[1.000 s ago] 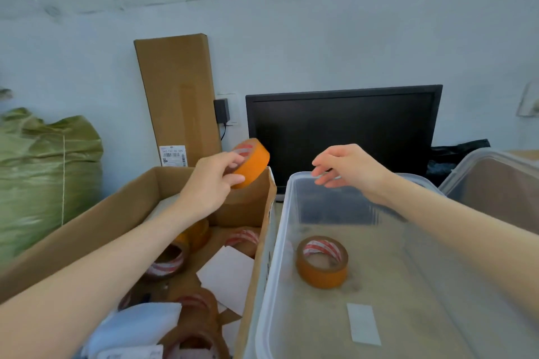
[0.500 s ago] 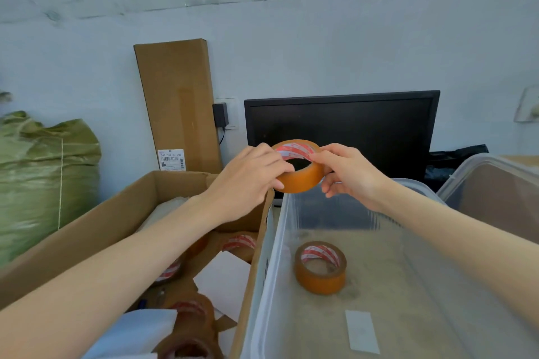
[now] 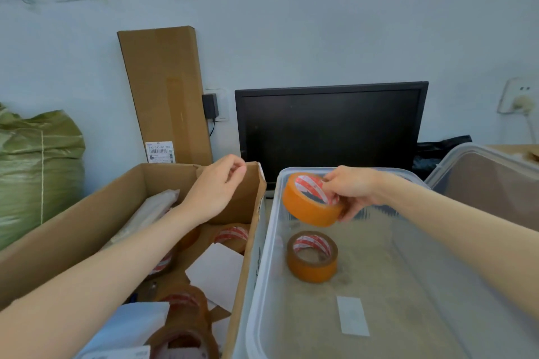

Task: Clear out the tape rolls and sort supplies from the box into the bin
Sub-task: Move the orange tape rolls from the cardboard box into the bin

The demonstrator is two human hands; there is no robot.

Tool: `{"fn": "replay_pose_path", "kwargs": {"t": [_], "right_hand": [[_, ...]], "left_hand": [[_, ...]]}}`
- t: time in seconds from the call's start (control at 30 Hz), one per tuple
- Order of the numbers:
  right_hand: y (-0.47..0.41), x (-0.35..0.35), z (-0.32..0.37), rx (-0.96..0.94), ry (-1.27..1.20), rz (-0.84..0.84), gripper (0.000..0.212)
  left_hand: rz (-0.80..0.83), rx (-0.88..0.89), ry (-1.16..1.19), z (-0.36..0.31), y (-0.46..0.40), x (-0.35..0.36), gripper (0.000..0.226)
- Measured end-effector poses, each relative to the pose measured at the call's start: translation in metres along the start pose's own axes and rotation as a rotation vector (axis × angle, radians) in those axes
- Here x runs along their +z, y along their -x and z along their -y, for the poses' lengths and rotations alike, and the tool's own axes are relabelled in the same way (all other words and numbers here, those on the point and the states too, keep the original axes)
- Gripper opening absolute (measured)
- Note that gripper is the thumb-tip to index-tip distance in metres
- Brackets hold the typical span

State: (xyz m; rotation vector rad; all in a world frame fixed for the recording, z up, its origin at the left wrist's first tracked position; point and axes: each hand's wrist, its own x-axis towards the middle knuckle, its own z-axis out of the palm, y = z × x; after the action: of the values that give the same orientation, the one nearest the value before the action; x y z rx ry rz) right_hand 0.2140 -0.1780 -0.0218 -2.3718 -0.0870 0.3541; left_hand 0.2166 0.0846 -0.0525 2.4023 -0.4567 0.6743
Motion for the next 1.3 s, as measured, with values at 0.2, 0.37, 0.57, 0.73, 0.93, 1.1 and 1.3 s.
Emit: {"fn": "replay_pose_path", "kwargs": {"t": [0.2,0.37,0.57,0.73,0.93,1.1,1.3], "right_hand": [[-0.018,0.029,-0.025,0.107,0.32,0.035,0.024],[-0.021,0.042,-0.042,0.079,0.302,0.002,0.023],[-0.022,0.04,-0.041,0.161,0.11,0.076,0.033],[-0.025,0.044,-0.028,0.242,0.142,0.152,0.045],[-0.019,0.043,-0.023,0.306,0.09,0.197,0.051],[-0.009,0.038,0.004,0.151,0.306,0.128,0.043],[0.008,0.018,0.034,-0.151,0.152,-0.131,0.017]], "left_hand": [[0.0,-0.132,0.031,0.014,0.003,0.005,0.013],[0.05,-0.149,0.025,0.026,0.009,0.007,0.015],[0.076,-0.134,-0.055,0.033,0.012,0.009,0.014],[0.119,-0.131,-0.11,0.036,0.011,0.016,0.013],[0.255,-0.22,-0.214,0.049,0.011,0.025,0.019],[0.523,-0.375,-0.443,0.076,0.019,0.041,0.025],[0.634,-0.447,-0.6,0.079,0.025,0.058,0.021]]}}
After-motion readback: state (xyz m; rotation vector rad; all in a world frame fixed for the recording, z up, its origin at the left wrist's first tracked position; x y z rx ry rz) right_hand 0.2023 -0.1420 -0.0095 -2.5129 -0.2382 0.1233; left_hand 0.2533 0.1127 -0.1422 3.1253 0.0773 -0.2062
